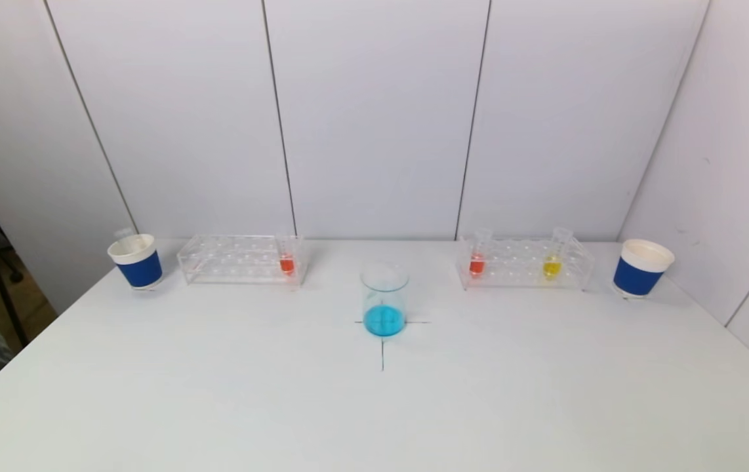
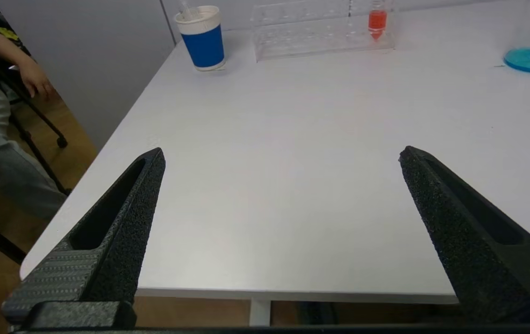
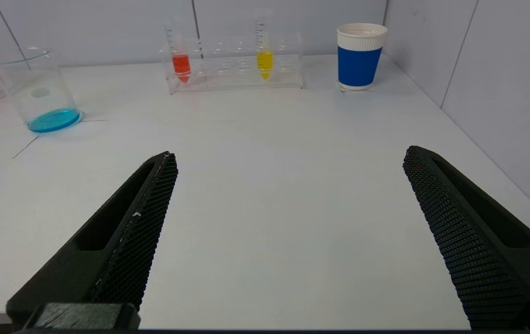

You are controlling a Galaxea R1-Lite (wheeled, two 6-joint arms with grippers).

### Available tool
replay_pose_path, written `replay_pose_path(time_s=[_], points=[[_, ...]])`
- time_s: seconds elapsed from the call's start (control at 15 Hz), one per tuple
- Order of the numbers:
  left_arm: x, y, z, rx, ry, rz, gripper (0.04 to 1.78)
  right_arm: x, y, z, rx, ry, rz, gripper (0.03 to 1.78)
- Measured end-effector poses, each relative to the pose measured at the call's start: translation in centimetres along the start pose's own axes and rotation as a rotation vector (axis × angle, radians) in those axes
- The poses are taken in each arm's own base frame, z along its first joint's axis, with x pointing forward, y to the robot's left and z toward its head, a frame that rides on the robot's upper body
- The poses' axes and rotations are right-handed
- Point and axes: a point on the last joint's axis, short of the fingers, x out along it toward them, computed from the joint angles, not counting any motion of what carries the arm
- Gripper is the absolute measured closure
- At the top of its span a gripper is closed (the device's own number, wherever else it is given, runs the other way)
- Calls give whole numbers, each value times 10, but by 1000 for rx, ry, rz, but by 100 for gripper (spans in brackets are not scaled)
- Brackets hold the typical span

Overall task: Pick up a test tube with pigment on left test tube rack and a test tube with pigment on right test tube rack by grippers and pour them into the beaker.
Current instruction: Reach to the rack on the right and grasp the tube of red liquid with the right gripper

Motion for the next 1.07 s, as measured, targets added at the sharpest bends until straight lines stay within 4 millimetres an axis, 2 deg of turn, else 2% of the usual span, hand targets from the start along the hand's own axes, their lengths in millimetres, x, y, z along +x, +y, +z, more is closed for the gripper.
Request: replay_pose_path(time_s=[0.27,0.53,1.07], points=[[3,-4,-23,-48,34,-78,6,0,0,0,-1,0,0,4],[4,-5,-26,-109,28,-78,6,0,0,0,0,0,0,4],[4,-5,-27,-116,33,-73,6,0,0,0,0,0,0,4]])
